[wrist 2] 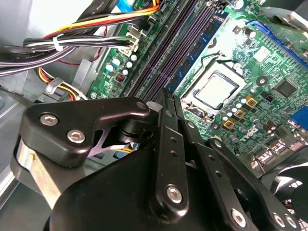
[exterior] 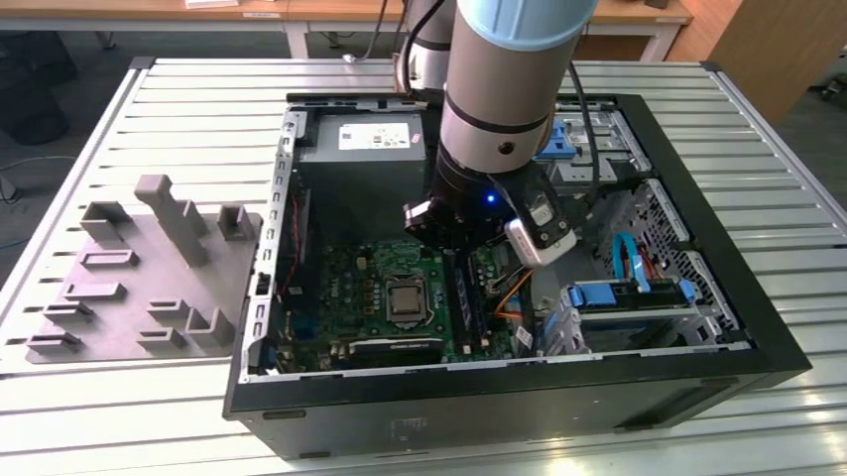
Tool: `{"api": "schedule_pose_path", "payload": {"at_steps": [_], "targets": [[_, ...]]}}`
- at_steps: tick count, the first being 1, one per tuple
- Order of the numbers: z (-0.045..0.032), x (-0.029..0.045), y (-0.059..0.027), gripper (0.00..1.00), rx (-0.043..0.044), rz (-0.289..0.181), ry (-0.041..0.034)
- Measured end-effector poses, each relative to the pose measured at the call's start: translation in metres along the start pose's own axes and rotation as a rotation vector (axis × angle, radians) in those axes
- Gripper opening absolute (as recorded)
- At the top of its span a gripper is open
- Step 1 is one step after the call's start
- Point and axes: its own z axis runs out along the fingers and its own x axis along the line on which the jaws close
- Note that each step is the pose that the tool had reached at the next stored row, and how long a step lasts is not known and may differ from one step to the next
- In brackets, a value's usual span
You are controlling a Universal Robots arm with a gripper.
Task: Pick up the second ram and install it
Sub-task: 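Insert the second ram into the second slot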
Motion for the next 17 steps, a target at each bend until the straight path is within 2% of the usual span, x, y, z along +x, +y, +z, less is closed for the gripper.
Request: {"api": "schedule_pose_path", "payload": {"at_steps": [5,17], "targets": [[0.0064,-0.0001,-0.0003,0.12,-0.0002,0.000,-0.0001],[0.0113,-0.0024,-0.0007,0.12,0.0000,0.000,-0.0001]]}}
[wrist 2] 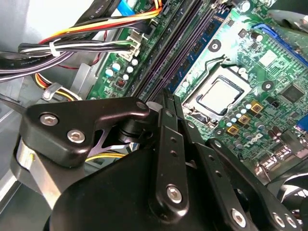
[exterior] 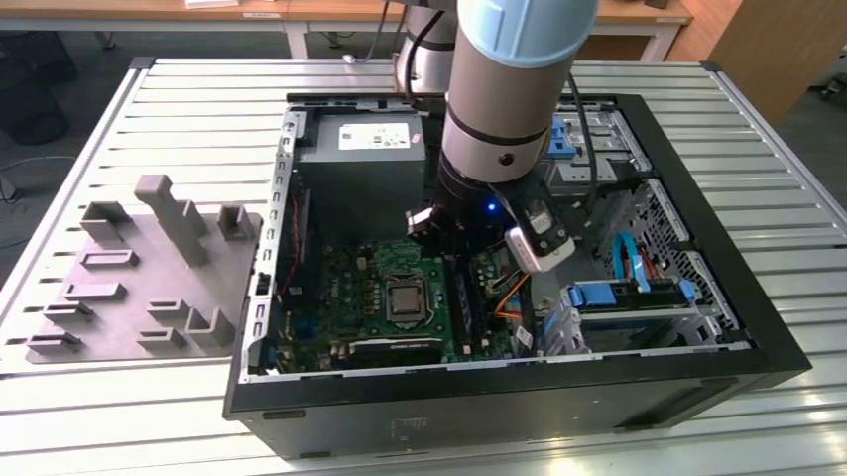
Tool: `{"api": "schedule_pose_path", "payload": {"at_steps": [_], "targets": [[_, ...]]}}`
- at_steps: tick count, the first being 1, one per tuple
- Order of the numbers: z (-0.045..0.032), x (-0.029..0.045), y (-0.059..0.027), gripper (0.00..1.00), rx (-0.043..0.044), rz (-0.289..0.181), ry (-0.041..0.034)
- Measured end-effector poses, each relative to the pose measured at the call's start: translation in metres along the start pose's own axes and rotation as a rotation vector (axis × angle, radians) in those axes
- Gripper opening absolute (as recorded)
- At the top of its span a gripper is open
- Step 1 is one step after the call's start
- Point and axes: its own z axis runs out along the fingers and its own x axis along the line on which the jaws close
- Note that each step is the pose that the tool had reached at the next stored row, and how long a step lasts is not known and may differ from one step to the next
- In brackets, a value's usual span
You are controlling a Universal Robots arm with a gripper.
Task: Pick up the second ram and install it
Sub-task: 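Insert the second ram into the second slot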
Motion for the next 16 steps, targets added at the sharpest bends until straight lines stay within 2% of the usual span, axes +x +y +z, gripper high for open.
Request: {"api": "schedule_pose_path", "payload": {"at_steps": [3,16], "targets": [[0.0037,0.0000,-0.0006,0.12,0.0000,0.000,0.0000],[0.0067,0.0000,-0.0034,0.12,-0.0004,0.013,-0.0008]]}}
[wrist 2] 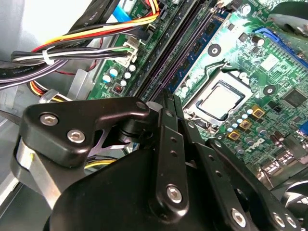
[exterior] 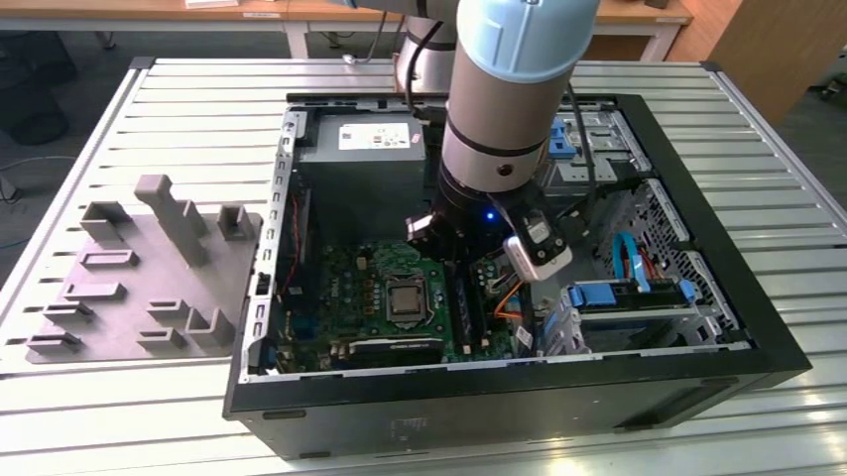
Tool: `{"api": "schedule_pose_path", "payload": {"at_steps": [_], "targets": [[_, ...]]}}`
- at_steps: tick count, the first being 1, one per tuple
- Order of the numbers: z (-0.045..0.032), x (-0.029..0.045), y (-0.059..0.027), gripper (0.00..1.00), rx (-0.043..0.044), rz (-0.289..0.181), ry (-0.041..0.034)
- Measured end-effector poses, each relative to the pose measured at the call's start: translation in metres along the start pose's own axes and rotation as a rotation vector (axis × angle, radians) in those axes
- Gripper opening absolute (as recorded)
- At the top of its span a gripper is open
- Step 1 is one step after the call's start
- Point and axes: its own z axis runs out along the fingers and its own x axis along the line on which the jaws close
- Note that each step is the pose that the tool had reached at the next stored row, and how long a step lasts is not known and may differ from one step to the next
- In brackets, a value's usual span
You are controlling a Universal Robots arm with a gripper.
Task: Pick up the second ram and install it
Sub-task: 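Insert the second ram into the second slot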
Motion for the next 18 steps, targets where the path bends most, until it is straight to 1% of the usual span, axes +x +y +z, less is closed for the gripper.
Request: {"api": "schedule_pose_path", "payload": {"at_steps": [6,18], "targets": [[0.0017,0.0000,-0.0002,0.12,0.0002,0.023,-0.0012],[0.0030,0.0001,-0.0002,0.12,0.0001,0.017,-0.0009]]}}
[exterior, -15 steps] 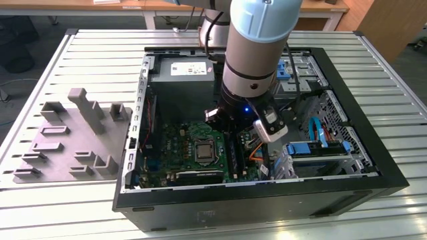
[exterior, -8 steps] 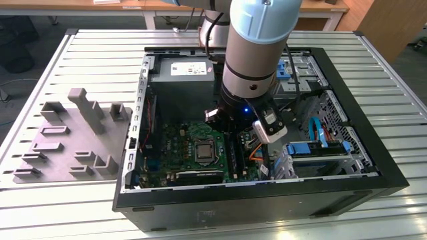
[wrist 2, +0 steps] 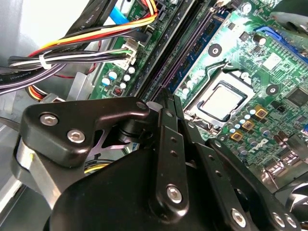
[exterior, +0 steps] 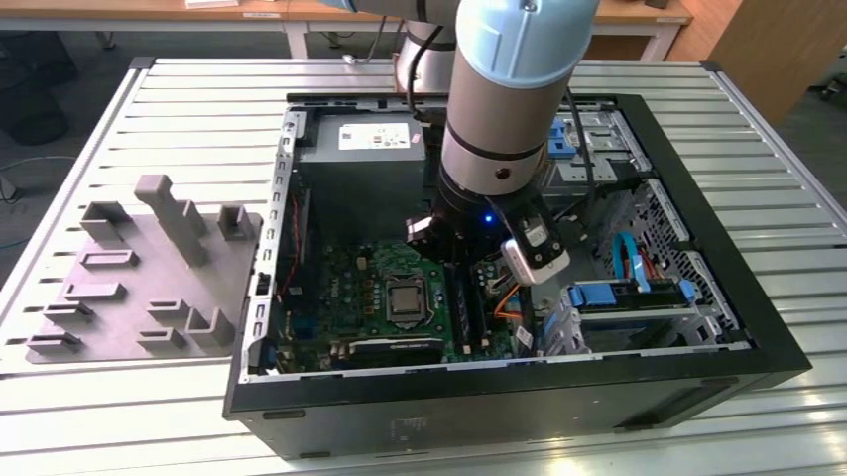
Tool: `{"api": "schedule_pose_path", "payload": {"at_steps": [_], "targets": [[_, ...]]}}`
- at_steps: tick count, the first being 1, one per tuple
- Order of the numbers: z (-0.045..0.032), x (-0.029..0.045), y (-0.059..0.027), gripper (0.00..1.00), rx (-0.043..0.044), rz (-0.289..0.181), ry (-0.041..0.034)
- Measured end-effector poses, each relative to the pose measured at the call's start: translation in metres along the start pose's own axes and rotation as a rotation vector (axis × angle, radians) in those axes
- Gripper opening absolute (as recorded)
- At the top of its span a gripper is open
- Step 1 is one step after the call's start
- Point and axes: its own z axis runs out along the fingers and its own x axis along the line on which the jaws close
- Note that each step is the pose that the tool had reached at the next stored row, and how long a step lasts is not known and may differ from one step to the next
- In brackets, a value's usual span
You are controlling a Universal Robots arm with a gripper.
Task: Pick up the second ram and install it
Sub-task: 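Insert the second ram into the second slot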
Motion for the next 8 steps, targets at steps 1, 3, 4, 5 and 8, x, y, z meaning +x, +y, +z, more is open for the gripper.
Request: {"api": "schedule_pose_path", "payload": {"at_steps": [1,3,4,5,8], "targets": [[0.0000,0.0000,0.0000,0.12,0.0000,-0.001,0.0000],[0.0000,0.0000,0.0000,0.12,0.0000,-0.001,0.0001],[0.0002,0.0000,0.0000,0.12,-0.0001,-0.001,0.0001],[0.0007,0.0000,0.0000,0.12,-0.0004,-0.001,-0.0001],[0.0012,0.0000,-0.0004,0.12,0.0000,-0.001,0.0001]]}}
